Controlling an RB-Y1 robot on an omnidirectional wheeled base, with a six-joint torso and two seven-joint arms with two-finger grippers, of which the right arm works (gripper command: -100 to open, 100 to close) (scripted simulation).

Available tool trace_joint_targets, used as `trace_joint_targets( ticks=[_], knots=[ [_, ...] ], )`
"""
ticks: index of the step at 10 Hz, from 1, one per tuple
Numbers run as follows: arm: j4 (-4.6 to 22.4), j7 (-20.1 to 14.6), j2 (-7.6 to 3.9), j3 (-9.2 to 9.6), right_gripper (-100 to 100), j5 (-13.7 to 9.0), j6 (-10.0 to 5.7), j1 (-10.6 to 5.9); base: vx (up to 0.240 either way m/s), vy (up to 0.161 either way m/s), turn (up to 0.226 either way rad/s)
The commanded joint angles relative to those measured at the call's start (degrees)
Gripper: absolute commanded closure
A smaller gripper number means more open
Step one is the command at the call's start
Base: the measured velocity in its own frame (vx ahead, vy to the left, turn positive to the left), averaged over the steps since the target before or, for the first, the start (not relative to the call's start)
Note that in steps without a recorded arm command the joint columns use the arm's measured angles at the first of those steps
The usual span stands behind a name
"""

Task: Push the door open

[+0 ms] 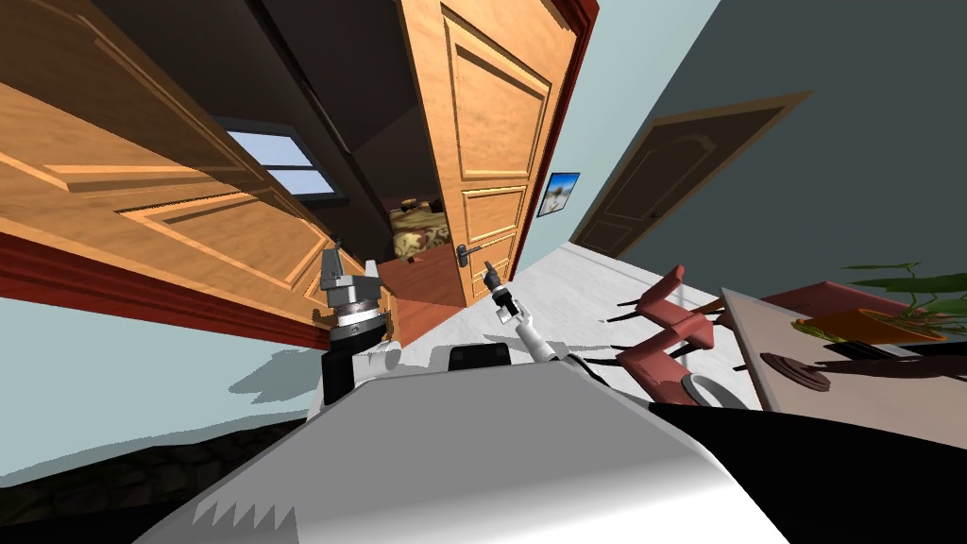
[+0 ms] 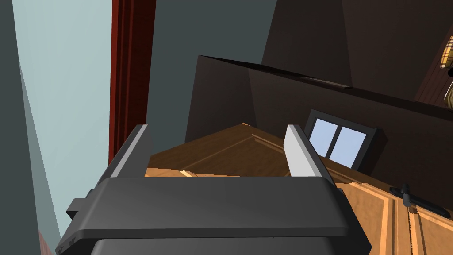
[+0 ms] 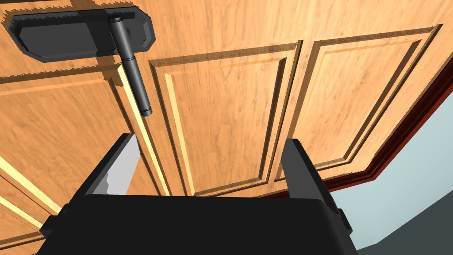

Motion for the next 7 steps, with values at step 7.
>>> trace_joint_targets(
  ticks=[7],
  knots=[
    [11.6, -1.8, -0.21, 3.2, -100, 1.0, -0.05, -7.01, 0.082, -0.024, -0.002]
  ],
)
